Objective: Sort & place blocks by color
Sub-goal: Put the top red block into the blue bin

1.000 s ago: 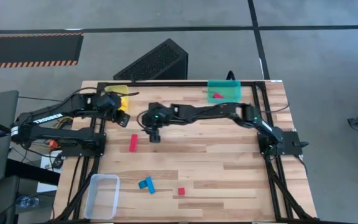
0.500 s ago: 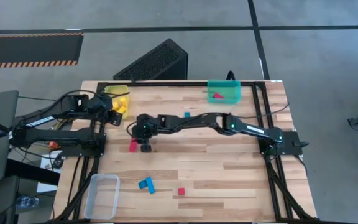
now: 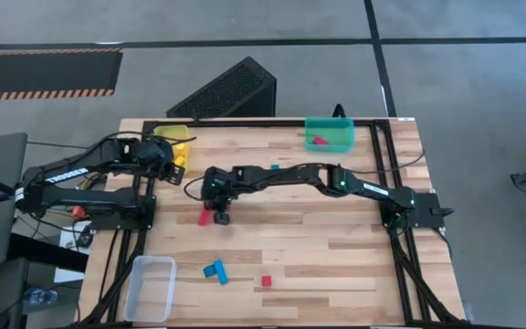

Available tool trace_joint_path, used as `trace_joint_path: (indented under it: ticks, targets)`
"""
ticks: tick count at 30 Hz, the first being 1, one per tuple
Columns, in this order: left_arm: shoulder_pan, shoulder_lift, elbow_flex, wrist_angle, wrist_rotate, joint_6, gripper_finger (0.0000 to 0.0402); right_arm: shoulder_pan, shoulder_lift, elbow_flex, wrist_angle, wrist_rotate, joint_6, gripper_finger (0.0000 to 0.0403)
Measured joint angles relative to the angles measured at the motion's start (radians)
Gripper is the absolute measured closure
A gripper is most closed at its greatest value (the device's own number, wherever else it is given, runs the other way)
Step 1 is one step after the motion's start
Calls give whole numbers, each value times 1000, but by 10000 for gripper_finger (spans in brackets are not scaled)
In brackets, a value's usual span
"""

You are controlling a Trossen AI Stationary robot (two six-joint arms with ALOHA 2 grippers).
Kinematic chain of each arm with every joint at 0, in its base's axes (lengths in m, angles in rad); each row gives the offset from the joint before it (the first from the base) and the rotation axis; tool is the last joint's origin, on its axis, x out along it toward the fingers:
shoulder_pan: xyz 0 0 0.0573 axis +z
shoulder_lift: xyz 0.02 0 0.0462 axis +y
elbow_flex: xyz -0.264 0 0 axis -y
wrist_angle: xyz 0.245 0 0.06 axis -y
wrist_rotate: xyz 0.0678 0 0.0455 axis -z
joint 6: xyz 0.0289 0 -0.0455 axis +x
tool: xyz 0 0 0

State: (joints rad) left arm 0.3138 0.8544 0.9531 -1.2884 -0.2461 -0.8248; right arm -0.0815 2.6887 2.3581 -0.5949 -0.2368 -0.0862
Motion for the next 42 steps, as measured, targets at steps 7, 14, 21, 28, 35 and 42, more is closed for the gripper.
trace_joint_path:
  ticks: [7,14,21,28,35,42]
  targets:
    - [0,-6,0,2,-14,8,267,7,-126,-11,-292,3,-8,392]
    - [0,-5,0,3,-47,9,267,-16,-205,-9,-414,3,-42,358]
    - [0,-6,0,0,-55,4,267,-37,-207,-8,-446,71,225,308]
    - [0,-5,0,4,-50,126,267,34,-207,-8,-561,196,312,232]
    - [0,-6,-12,32,-6,277,267,93,-277,-183,-529,261,424,194]
    - [0,-10,-103,126,59,375,267,135,-577,-685,-66,336,719,203]
